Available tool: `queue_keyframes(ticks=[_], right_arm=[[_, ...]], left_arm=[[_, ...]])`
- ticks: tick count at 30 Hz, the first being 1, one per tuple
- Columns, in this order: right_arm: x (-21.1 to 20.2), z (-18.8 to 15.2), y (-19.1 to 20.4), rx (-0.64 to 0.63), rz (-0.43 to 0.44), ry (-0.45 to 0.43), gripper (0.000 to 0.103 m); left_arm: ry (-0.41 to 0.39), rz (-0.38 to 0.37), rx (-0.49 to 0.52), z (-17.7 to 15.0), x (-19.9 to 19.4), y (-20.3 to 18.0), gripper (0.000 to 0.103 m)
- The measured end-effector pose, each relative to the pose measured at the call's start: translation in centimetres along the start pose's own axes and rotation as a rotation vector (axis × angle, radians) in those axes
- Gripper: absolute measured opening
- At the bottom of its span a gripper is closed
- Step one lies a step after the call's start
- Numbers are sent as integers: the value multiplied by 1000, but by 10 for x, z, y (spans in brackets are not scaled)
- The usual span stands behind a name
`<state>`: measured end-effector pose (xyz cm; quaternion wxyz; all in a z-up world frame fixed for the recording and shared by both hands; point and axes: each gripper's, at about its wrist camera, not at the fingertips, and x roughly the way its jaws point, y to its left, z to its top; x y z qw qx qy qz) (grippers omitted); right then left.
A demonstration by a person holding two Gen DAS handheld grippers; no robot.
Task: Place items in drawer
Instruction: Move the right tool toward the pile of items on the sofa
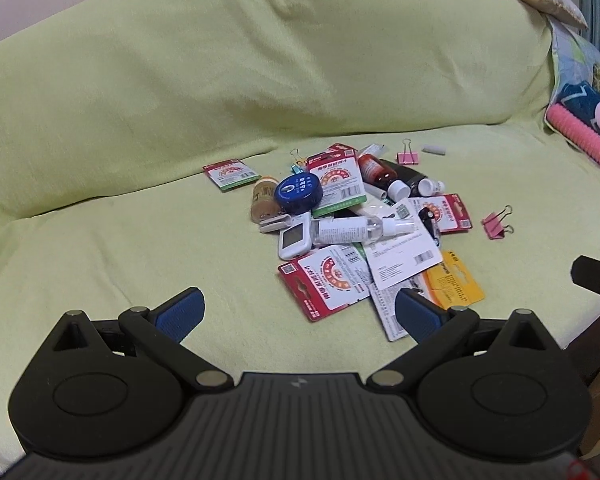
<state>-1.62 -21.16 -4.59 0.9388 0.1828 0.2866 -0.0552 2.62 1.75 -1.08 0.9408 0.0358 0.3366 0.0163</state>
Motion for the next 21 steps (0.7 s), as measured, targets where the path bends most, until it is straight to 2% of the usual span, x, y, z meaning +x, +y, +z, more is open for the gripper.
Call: queue_keyframes(ticks=[8, 14, 17, 21], right_arm=[[34, -2, 8, -39, 2, 76, 102], [62, 7, 11, -68, -82, 143, 102], [65, 13, 6, -34, -24, 114, 102], [69, 13, 4, -70, 35, 51, 102]], left_arm=[[45, -3, 3, 1, 24, 13, 102], [74, -1, 5, 2, 41, 22, 102], [74, 1, 0, 4, 47, 24, 102], [81, 0, -15, 7, 57, 27, 102]])
